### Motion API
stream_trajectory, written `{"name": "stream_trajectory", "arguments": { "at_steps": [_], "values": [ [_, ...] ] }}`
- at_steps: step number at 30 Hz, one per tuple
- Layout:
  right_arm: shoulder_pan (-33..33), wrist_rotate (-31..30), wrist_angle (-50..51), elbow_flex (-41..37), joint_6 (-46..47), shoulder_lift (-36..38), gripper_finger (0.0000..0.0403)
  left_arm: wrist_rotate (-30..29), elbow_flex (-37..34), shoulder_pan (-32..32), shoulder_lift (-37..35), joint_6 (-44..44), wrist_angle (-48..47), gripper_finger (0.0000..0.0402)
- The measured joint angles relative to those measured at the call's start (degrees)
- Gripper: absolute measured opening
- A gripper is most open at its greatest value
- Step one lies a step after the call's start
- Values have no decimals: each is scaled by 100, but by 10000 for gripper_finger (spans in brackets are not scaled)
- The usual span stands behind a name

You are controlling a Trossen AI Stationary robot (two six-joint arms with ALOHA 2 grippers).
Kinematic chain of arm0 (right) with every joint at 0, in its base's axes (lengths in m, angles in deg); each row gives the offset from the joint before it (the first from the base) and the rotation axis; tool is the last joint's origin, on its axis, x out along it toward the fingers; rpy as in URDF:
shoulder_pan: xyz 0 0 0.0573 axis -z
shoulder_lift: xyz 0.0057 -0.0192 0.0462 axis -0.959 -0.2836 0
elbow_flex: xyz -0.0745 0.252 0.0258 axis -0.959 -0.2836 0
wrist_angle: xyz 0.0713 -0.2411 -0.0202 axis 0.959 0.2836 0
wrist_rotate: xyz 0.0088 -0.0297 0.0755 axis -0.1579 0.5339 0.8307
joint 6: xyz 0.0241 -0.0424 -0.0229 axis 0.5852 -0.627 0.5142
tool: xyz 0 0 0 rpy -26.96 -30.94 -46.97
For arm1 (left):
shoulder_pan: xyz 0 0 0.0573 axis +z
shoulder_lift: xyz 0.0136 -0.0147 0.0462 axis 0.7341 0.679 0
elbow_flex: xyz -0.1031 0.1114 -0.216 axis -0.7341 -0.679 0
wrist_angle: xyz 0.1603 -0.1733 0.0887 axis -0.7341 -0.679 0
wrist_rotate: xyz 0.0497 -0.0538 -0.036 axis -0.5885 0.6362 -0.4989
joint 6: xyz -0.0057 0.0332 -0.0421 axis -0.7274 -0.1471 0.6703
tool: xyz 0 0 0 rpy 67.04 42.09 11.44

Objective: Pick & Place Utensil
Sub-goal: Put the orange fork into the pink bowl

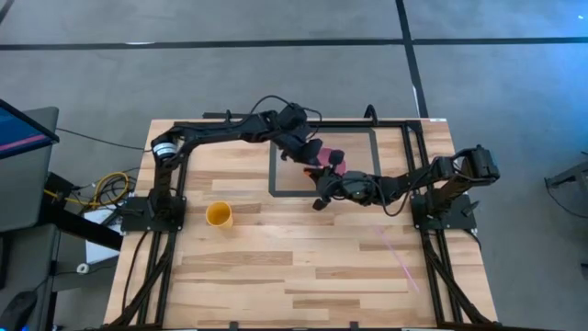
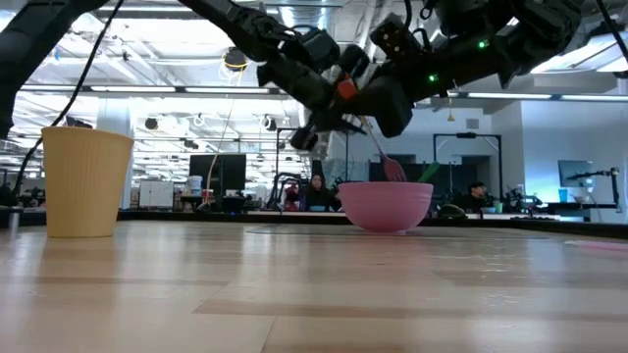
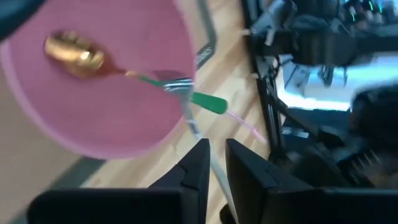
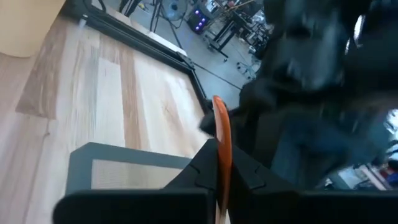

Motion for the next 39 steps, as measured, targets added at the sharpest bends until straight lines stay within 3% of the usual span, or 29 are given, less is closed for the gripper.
{"name": "stream_trajectory", "arguments": {
  "at_steps": [4, 12, 16, 27, 39],
  "values": [
    [85, 1, -67, 0, 244, 0, 4, -153, -2, 0, -361, -925, -14, 43],
    [577, -22, -407, 0, 1133, 2, 3, -1041, 0, -113, -1317, -2567, -10, 24],
    [886, -24, -408, 0, 1404, 2, 2, -1280, 0, -304, -1728, -3056, -14, 17],
    [1728, 219, -469, -181, 2881, 7, 2, -1308, 0, -907, -2195, -3377, -34, 8],
    [1856, 496, -1118, -748, 3598, 7, 4, -1375, -226, -1128, -2123, -3715, -13, 8]
  ]
}}
